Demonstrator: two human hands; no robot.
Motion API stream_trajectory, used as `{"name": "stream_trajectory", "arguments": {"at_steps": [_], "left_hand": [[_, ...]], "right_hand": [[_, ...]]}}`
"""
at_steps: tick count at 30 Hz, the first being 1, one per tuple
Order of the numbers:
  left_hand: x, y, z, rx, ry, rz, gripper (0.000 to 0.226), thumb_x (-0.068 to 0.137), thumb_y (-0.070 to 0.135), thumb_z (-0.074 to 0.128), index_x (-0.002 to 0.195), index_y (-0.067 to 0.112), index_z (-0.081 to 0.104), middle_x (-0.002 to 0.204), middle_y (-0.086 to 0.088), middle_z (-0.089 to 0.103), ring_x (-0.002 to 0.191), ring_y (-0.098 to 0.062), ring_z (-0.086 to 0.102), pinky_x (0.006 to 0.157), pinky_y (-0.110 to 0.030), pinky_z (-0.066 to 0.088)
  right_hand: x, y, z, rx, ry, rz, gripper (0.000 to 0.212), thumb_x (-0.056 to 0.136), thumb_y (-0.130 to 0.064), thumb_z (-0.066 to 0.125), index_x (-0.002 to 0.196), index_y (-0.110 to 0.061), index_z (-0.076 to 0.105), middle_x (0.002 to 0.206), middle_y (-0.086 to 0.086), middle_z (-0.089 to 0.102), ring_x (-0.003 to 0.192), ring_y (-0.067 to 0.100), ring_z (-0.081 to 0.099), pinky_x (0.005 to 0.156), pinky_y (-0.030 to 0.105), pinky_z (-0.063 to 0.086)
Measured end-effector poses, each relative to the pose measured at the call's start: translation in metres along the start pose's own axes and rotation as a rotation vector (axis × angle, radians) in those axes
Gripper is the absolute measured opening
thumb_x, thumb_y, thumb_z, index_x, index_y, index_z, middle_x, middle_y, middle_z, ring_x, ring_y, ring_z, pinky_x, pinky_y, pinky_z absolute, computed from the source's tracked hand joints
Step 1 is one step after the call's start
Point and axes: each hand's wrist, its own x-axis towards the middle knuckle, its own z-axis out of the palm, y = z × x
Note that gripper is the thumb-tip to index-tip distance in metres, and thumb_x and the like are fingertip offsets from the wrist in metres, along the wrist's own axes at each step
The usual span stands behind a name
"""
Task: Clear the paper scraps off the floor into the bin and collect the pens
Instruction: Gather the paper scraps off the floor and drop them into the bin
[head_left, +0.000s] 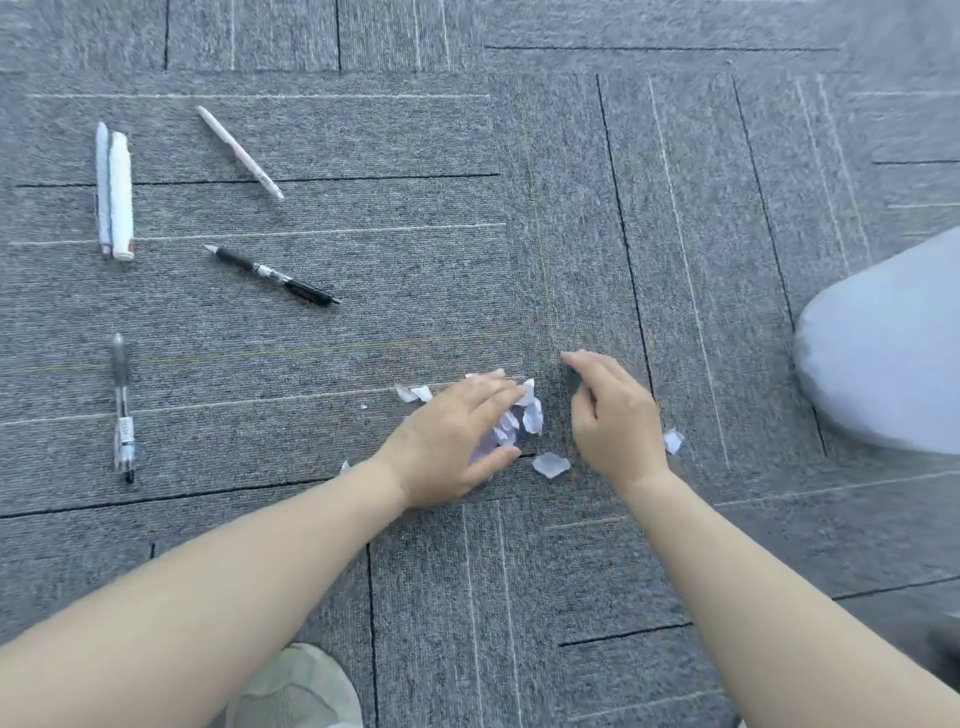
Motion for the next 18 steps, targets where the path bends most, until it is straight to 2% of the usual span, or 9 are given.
{"name": "stream_trajectory", "arguments": {"at_steps": [1,3,5,8,11,14,16,18], "left_hand": [[-0.001,0.001,-0.001,-0.024,0.054,-0.004,0.060,0.093,0.044,0.045,0.141,0.008,0.039,0.145,-0.008,0.043,0.140,-0.018,0.025,0.118,-0.031,0.014],[-0.011,-0.002,-0.006,0.017,0.164,-0.066,0.060,0.091,0.046,0.046,0.138,0.008,0.045,0.143,-0.008,0.044,0.140,-0.021,0.027,0.118,-0.039,0.016],[-0.029,-0.010,-0.009,0.143,0.208,-0.175,0.066,0.087,0.053,0.046,0.139,0.011,0.044,0.147,-0.009,0.038,0.142,-0.025,0.023,0.117,-0.049,0.013],[-0.059,-0.013,-0.005,0.231,0.149,-0.382,0.082,0.081,0.062,0.043,0.147,0.016,0.026,0.157,-0.010,0.018,0.146,-0.025,0.008,0.116,-0.053,0.006],[-0.069,-0.001,0.011,0.134,0.110,-0.446,0.088,0.080,0.061,0.042,0.150,0.017,0.013,0.159,-0.009,0.004,0.147,-0.022,-0.003,0.118,-0.049,0.003],[-0.057,0.016,0.023,0.049,0.075,-0.421,0.086,0.084,0.055,0.043,0.151,0.017,0.006,0.160,-0.006,-0.004,0.146,-0.019,-0.010,0.119,-0.043,0.001],[-0.043,0.022,0.026,-0.012,0.068,-0.343,0.081,0.086,0.049,0.044,0.151,0.017,0.007,0.160,-0.006,-0.002,0.147,-0.019,-0.007,0.119,-0.043,0.005],[-0.031,0.024,0.024,-0.062,0.108,-0.246,0.072,0.089,0.041,0.047,0.149,0.013,0.018,0.159,-0.009,0.010,0.147,-0.022,0.002,0.118,-0.046,0.014]], "right_hand": [[-0.006,0.002,-0.003,0.019,0.046,-0.015,0.039,0.090,-0.003,0.045,0.126,-0.010,0.061,0.128,0.003,0.062,0.121,0.018,0.055,0.101,0.030,0.043],[-0.015,0.015,-0.010,0.066,0.167,0.095,0.039,0.091,-0.003,0.045,0.125,-0.010,0.060,0.128,0.003,0.061,0.123,0.018,0.052,0.104,0.026,0.038],[-0.025,0.036,-0.015,0.074,0.282,0.265,0.040,0.090,-0.008,0.045,0.128,-0.009,0.058,0.134,0.006,0.057,0.130,0.021,0.045,0.111,0.036,0.033],[-0.046,0.051,-0.009,0.113,0.279,0.430,0.047,0.090,-0.017,0.043,0.135,-0.009,0.051,0.146,0.007,0.044,0.141,0.023,0.030,0.115,0.046,0.025],[-0.060,0.038,0.006,0.187,0.232,0.398,0.047,0.094,-0.012,0.048,0.141,-0.012,0.044,0.153,0.003,0.034,0.146,0.016,0.018,0.120,0.036,0.015],[-0.062,0.013,0.018,0.205,0.166,0.318,0.051,0.094,-0.013,0.047,0.144,-0.015,0.039,0.155,-0.002,0.031,0.146,0.008,0.014,0.117,0.025,0.009],[-0.063,-0.005,0.026,0.246,0.100,0.243,0.053,0.092,-0.014,0.046,0.145,-0.013,0.038,0.154,-0.002,0.032,0.146,0.007,0.017,0.119,0.027,0.012],[-0.064,-0.020,0.029,0.318,0.038,0.130,0.053,0.091,-0.011,0.048,0.143,-0.011,0.041,0.151,0.000,0.037,0.144,0.009,0.023,0.119,0.031,0.019]]}}
